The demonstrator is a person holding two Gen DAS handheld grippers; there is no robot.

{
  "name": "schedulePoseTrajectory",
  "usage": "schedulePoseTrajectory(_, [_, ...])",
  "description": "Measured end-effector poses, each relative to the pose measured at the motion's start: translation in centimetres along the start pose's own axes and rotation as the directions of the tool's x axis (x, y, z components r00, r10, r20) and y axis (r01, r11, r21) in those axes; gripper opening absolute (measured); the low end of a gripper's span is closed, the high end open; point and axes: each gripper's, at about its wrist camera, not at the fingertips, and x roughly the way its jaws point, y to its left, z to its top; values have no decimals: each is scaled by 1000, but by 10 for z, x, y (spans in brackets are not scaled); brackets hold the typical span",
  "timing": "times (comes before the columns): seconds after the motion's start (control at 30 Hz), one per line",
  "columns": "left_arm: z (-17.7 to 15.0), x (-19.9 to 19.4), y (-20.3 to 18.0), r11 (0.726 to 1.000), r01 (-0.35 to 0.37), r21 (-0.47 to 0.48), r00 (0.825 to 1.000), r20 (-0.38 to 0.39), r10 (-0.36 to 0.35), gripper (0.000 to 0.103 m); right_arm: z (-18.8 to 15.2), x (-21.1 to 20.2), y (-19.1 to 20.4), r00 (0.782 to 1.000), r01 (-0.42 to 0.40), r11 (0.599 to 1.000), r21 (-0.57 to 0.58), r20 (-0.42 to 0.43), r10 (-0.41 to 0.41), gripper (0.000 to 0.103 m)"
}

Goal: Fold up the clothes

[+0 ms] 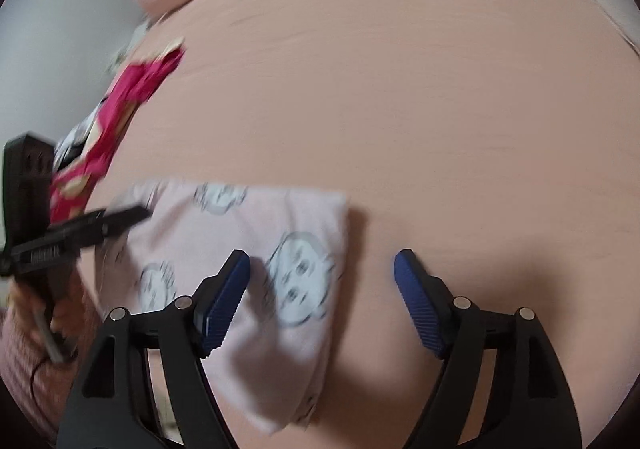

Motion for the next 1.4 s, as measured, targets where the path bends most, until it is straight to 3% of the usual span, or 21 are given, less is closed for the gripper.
schedulePoseTrajectory(0.07, [-11,3,2,997,70,-24,997,-9,-70,70,-12,-9,-5,1000,0,999,-43,-2,-1,75])
schedulePoseTrajectory(0.13, [-16,6,2,994,91,-52,996,0,-91,69,-18,-14,-10,1000,-17,999,-32,4,17,70])
schedulePoseTrajectory(0.2, [-17,7,-1,995,89,-53,996,9,-89,48,-17,-10,-9,998,-65,998,0,4,65,35])
schedulePoseTrajectory(0.27, [-16,7,-1,994,91,-57,996,15,-90,45,-14,3,-3,990,-140,990,32,1,140,34])
schedulePoseTrajectory(0.47, [-19,11,13,988,130,-87,991,19,-129,50,-17,20,-8,984,-174,982,78,50,170,38])
schedulePoseTrajectory(0.53, [-16,11,3,992,100,-73,995,14,-99,46,-9,27,4,987,-155,986,67,62,151,31])
schedulePoseTrajectory(0.6, [-13,8,-5,991,113,-72,993,28,-111,40,6,29,9,984,-157,985,75,91,150,19])
schedulePoseTrajectory(0.7, [-6,2,-16,984,158,-80,986,61,-154,39,27,31,16,980,-162,983,88,135,149,18])
schedulePoseTrajectory(0.83, [20,8,-52,984,174,-21,982,72,-173,38,54,30,23,971,-162,982,102,192,140,18])
schedulePoseTrajectory(0.97, [64,36,-102,973,228,43,971,60,-230,38,77,-11,-21,964,-90,991,96,259,62,18])
schedulePoseTrajectory(1.1, [115,79,-155,970,218,106,972,67,-226,38,115,-36,-84,960,6,995,99,277,-33,18])
schedulePoseTrajectory(1.2, [154,116,-187,968,216,128,973,57,-225,38,137,-50,-133,946,67,990,124,308,-102,18])
schedulePoseTrajectory(1.33, [198,165,-226,964,204,174,976,43,-214,38,147,-65,-196,918,64,979,194,372,-134,18])
schedulePoseTrajectory(1.4, [215,188,-239,965,184,186,979,48,-196,38,150,-66,-230,915,15,966,257,385,-117,18])
